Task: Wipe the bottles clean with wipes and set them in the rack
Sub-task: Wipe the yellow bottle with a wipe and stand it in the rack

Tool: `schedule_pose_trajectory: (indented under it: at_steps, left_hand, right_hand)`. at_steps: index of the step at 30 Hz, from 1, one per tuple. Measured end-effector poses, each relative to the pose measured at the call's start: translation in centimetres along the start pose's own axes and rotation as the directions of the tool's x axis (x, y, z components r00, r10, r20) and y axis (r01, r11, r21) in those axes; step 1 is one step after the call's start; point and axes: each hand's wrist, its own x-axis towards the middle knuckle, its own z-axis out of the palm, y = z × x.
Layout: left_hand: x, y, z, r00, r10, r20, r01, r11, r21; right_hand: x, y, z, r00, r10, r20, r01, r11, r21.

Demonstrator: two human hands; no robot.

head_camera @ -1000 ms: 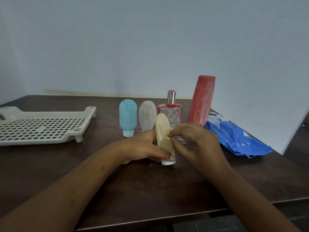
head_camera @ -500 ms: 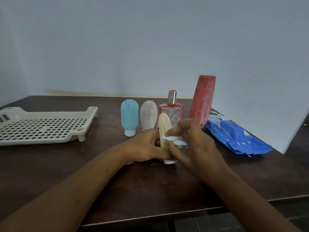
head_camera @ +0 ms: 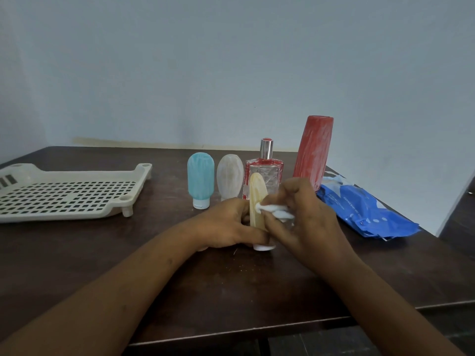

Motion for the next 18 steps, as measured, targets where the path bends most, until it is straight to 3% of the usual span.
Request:
schedule_pose_trajectory:
  at_steps: [2, 7, 12, 18]
  left_hand:
    - [-0.07, 0.02, 0.05, 1.000, 0.014, -0.001, -0.014, 1.000, -0.012]
    - [-0.16, 0.08, 0.03, 0.999, 0.033, -0.009, -0.033, 0.999, -0.011]
    - [-0.07, 0.09, 0.01, 1.000, 0.017, -0.006, -0.017, 1.000, -0.002]
    - [-0.05, 0.03, -0.06, 1.000, 0.006, 0.008, -0.006, 1.000, -0.014]
  right_hand:
    - [0.28, -0.08, 0.26, 1.000, -0.021, -0.019, 0.021, 1.000, 0.003]
    - [-0.50, -0.08, 0.08, 0.991, -0.085, 0.102, 0.091, 0.994, -0.054]
    - [0.30, 0.16, 0.00, 0.995, -0.096, 0.007, 0.097, 0.991, -0.096]
    - [-0.38, 0.07, -0.15, 0.997, -0.057, 0.052, 0.061, 0.996, -0.060]
